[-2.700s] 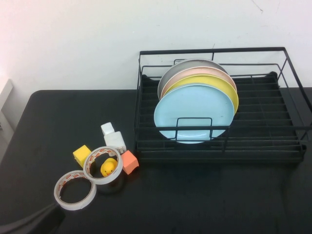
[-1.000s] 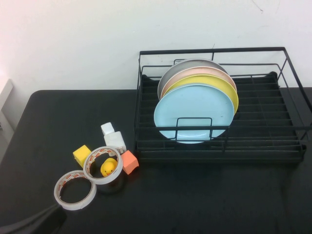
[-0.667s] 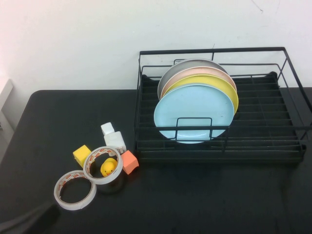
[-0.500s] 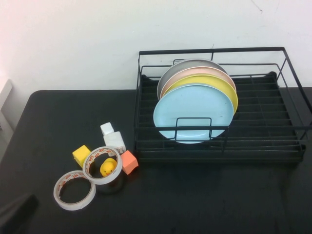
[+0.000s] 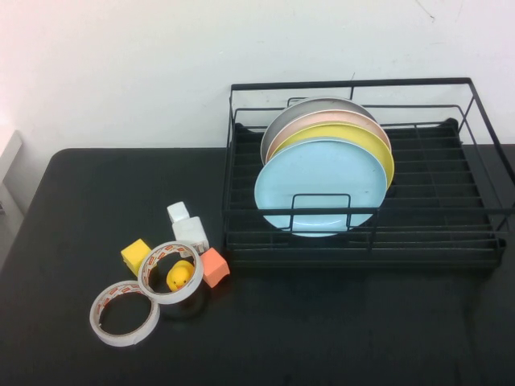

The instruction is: Place plate on rack

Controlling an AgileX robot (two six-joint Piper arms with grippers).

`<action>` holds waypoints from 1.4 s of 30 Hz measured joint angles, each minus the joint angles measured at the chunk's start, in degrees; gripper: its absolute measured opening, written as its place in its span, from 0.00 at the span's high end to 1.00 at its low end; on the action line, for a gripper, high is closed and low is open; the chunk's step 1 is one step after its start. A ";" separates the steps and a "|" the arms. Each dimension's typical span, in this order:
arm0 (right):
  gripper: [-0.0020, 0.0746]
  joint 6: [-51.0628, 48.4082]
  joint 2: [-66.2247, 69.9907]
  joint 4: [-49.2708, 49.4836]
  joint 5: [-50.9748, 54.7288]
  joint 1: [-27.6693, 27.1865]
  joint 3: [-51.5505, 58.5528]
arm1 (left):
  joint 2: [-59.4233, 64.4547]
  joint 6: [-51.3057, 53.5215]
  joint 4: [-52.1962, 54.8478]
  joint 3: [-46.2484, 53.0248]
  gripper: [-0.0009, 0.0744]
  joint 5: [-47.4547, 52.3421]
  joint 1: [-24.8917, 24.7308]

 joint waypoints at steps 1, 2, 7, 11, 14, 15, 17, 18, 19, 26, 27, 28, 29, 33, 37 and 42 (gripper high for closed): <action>0.98 0.00 0.00 0.00 0.00 0.00 0.00 | -0.27 -7.61 7.86 0.00 0.99 3.49 2.55; 0.98 0.00 0.00 0.00 0.00 0.00 0.00 | -0.42 -15.29 14.93 0.00 0.99 7.55 5.23; 0.98 0.00 0.00 0.00 0.09 0.00 0.00 | -0.51 -39.89 31.73 0.98 0.99 23.80 17.15; 0.98 0.00 0.00 0.00 0.09 0.00 0.00 | -0.51 -41.47 33.96 2.17 0.99 22.87 20.13; 0.98 0.00 0.00 0.00 0.09 0.00 0.00 | -0.51 -42.08 36.52 4.12 0.99 16.89 19.16; 0.98 0.00 0.00 0.00 0.09 0.00 0.00 | -0.54 -42.08 37.62 4.63 0.99 15.20 18.20; 0.98 0.00 0.00 0.00 0.09 0.00 0.00 | -0.54 -42.08 40.67 5.08 0.99 11.78 15.60; 0.98 0.00 0.00 0.00 0.09 0.00 0.00 | -0.54 -42.08 41.64 5.08 0.99 10.66 14.44; 0.98 0.00 0.00 0.00 0.09 0.00 0.00 | -0.64 -42.08 42.50 5.08 0.99 9.95 12.99; 0.98 0.00 0.00 0.00 0.09 0.00 0.00 | -0.64 -39.96 43.65 5.08 0.99 14.14 6.14; 0.98 0.00 0.00 0.00 0.09 0.00 0.00 | -0.64 -39.37 43.65 5.08 0.99 14.88 5.68; 0.98 0.00 0.00 0.00 0.13 0.00 0.00 | -0.64 -38.38 43.65 5.08 0.99 15.70 5.21; 0.98 0.00 0.00 0.00 0.13 0.00 0.00 | -0.64 -37.34 43.65 5.08 0.99 16.01 4.79; 0.98 0.00 0.00 0.00 0.13 0.00 0.00 | -0.64 -34.95 43.17 4.97 0.99 17.41 3.42; 0.98 0.00 0.00 0.00 0.13 0.00 0.00 | -0.64 -34.62 41.74 4.97 0.99 18.00 3.39; 0.98 0.00 0.00 0.00 0.22 0.00 0.00 | -0.64 -34.62 41.37 4.97 0.99 18.10 3.39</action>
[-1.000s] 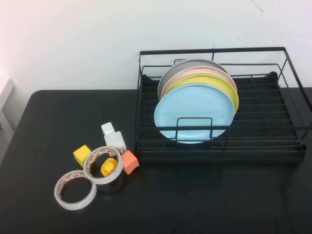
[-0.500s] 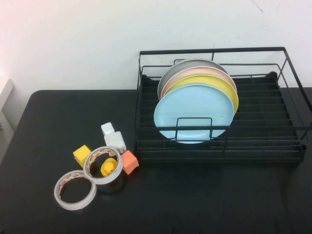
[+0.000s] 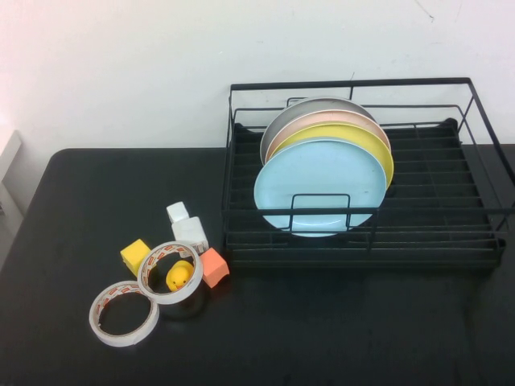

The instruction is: Place plate on rack

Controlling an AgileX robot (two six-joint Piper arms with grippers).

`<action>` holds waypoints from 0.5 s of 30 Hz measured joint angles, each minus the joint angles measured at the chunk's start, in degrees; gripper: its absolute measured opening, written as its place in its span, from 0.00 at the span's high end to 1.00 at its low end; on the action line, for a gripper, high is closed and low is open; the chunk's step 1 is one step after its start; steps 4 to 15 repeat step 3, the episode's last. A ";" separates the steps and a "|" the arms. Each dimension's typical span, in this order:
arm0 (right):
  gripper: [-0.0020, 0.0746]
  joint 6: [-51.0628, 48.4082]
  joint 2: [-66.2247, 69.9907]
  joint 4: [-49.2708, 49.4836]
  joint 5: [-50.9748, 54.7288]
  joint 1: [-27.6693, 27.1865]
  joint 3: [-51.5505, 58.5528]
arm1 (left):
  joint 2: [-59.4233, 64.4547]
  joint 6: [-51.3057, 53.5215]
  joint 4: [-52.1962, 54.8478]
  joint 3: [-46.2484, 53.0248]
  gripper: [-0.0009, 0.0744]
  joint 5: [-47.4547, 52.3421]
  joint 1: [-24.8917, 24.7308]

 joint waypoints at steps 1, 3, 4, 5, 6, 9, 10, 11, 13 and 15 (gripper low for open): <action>0.98 0.00 0.00 0.00 0.00 0.00 0.00 | 0.00 0.00 -0.10 0.00 0.99 0.00 0.00; 0.98 0.00 0.00 0.00 0.00 0.00 0.00 | 0.00 0.00 -0.26 0.00 0.99 0.00 0.00; 0.98 0.00 0.00 0.00 0.00 0.00 0.00 | 0.00 0.00 -0.26 0.00 0.99 0.00 0.00; 0.98 0.00 0.00 0.00 0.00 0.00 0.00 | 0.00 0.00 -0.26 0.00 0.99 0.00 0.00; 0.98 0.00 0.00 0.00 0.00 0.00 0.00 | 0.00 0.00 -0.26 0.00 0.99 0.00 0.00; 0.98 0.00 0.00 0.00 0.00 0.00 0.00 | 0.00 0.00 -0.26 0.00 0.99 0.00 0.00; 0.98 0.00 0.00 0.00 0.00 0.00 0.00 | 0.00 0.00 -0.26 0.00 0.99 0.00 0.00; 0.98 0.00 0.00 0.00 0.00 0.00 0.00 | 0.00 0.00 -0.26 0.00 0.99 0.00 0.00; 0.98 0.00 0.00 0.00 0.00 0.00 0.00 | 0.00 0.00 -0.26 0.00 0.99 0.00 0.00; 0.98 0.00 0.00 0.00 0.00 0.00 0.00 | 0.00 0.00 -0.26 0.00 0.99 0.00 0.00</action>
